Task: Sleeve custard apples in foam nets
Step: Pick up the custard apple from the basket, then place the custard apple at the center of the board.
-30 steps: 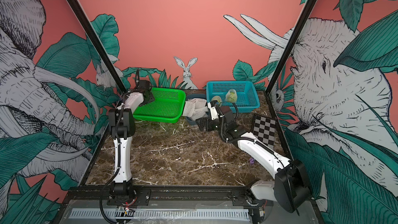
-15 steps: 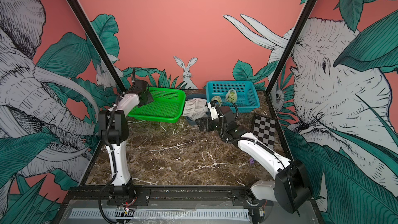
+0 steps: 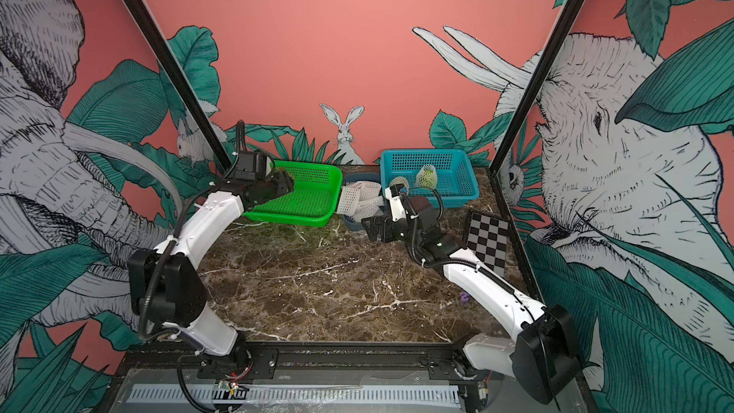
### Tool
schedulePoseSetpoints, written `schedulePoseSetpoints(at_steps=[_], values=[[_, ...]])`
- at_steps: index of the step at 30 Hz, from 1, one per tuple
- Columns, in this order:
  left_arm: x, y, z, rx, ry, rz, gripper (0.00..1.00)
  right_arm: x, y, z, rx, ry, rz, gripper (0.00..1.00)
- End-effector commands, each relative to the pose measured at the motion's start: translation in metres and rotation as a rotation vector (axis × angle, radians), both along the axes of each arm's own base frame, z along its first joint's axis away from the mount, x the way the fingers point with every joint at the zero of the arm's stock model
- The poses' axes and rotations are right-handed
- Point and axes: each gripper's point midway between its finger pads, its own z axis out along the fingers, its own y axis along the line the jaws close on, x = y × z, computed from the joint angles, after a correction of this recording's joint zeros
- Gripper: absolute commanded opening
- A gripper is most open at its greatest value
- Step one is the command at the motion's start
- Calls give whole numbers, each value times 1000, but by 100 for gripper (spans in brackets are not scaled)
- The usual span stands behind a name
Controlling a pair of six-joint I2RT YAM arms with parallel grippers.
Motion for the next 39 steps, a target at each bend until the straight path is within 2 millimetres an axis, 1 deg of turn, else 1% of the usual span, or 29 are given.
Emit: schedulePoseSetpoints(at_steps=[1, 2, 7, 10, 12, 14, 16, 18, 22, 24, 26, 29, 32, 37, 39], values=[[-44, -28, -6, -94, 57, -110, 64, -4, -3, 0, -23, -13, -3, 98], [-55, -36, -7, -117, 65, -143, 64, -4, -5, -1, -32, -11, -9, 98], [-117, -82, -33, -196, 138, -311, 64, -3, -17, -7, -87, -11, -51, 98], [-146, -103, -47, -251, 176, -396, 64, -4, -22, -12, -105, 2, -68, 98], [-162, -121, -53, -300, 189, -462, 64, -4, -24, -18, -116, 17, -77, 98], [-180, -135, -65, -289, 223, -533, 64, -5, -27, -25, -129, 32, -86, 98], [-195, -144, -81, -255, 274, -585, 64, -6, -29, -31, -135, 46, -95, 98], [-205, -154, -92, -251, 299, -624, 65, -7, -31, -36, -141, 54, -103, 98], [-212, -165, -114, -235, 339, -655, 64, -8, -33, -44, -144, 75, -116, 98], [-212, -167, -125, -220, 361, -650, 65, -8, -33, -50, -142, 88, -120, 98], [-211, -170, -132, -211, 365, -652, 65, -8, -32, -54, -141, 100, -120, 98], [-209, -175, -139, -210, 366, -661, 66, -7, -30, -57, -136, 107, -118, 98], [-207, -178, -148, -210, 371, -668, 66, -5, -29, -56, -133, 106, -116, 98], [-204, -192, -155, -287, 375, -684, 68, -4, -28, -60, -139, 110, -115, 98], [-204, -193, -161, -291, 397, -680, 68, -4, -28, -61, -139, 117, -119, 98]])
